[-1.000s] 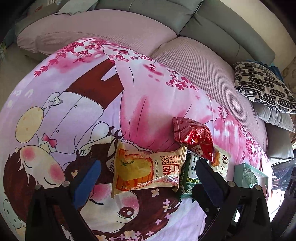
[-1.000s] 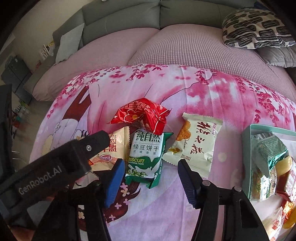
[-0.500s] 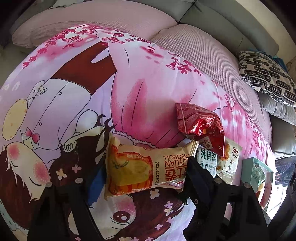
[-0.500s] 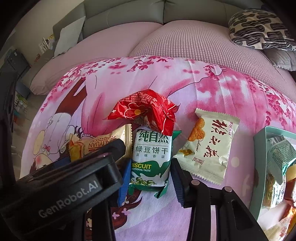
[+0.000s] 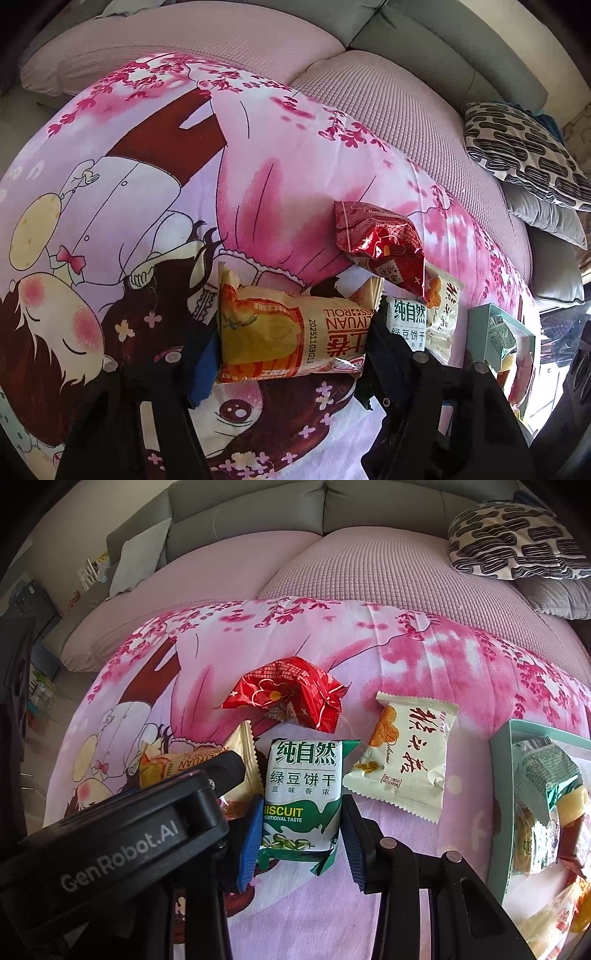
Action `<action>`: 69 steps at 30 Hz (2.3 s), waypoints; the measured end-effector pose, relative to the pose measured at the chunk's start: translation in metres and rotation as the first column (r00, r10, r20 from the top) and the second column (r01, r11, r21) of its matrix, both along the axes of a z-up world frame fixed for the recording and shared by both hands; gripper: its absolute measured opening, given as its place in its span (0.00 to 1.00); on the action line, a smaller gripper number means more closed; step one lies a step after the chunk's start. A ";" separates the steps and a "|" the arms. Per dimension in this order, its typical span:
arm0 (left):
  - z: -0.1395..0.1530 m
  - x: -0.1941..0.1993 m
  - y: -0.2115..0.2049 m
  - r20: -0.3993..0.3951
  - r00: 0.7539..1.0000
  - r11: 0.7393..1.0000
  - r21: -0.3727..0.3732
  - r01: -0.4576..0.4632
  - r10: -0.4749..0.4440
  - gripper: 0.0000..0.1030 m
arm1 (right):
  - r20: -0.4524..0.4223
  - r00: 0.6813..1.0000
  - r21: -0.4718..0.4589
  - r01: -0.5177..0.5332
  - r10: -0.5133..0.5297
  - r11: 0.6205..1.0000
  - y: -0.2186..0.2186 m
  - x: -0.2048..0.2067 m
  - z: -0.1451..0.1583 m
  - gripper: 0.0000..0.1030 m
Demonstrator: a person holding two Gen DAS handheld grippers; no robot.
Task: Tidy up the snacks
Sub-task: 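Close left tool on yellow roll bag while right tool closes on green biscuit pack, then carry yellow roll bag into tray with left tool while right tool carries green biscuit pack there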
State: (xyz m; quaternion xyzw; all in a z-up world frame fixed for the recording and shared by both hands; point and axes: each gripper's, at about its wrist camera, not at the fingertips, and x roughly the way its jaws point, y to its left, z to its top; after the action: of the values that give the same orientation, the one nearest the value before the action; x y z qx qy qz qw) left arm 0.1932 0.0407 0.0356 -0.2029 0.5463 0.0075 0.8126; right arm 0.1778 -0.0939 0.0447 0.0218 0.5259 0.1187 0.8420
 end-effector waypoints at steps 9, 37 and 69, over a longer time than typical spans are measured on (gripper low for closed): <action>0.017 -0.027 -0.015 0.021 0.999 0.999 0.032 0.030 -0.031 0.71 | 0.006 1.000 0.014 0.030 -0.030 0.999 -0.018 -0.030 0.011 0.42; 0.074 -0.043 -0.085 0.156 0.966 0.976 0.095 0.194 -0.207 0.71 | 0.102 0.962 0.168 0.234 -0.253 0.958 -0.137 -0.078 0.075 0.42; 0.098 -0.065 -0.239 0.217 0.810 0.836 0.225 0.501 -0.545 0.71 | 0.112 0.812 0.154 0.556 -0.573 0.817 -0.292 -0.100 0.073 0.42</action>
State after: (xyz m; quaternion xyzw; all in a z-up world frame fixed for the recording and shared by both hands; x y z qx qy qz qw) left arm 0.1277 -0.1985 0.1340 0.0210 0.4616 -0.2021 0.8635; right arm 0.0776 -0.3863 0.1173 0.2157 0.4219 -0.1056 0.8743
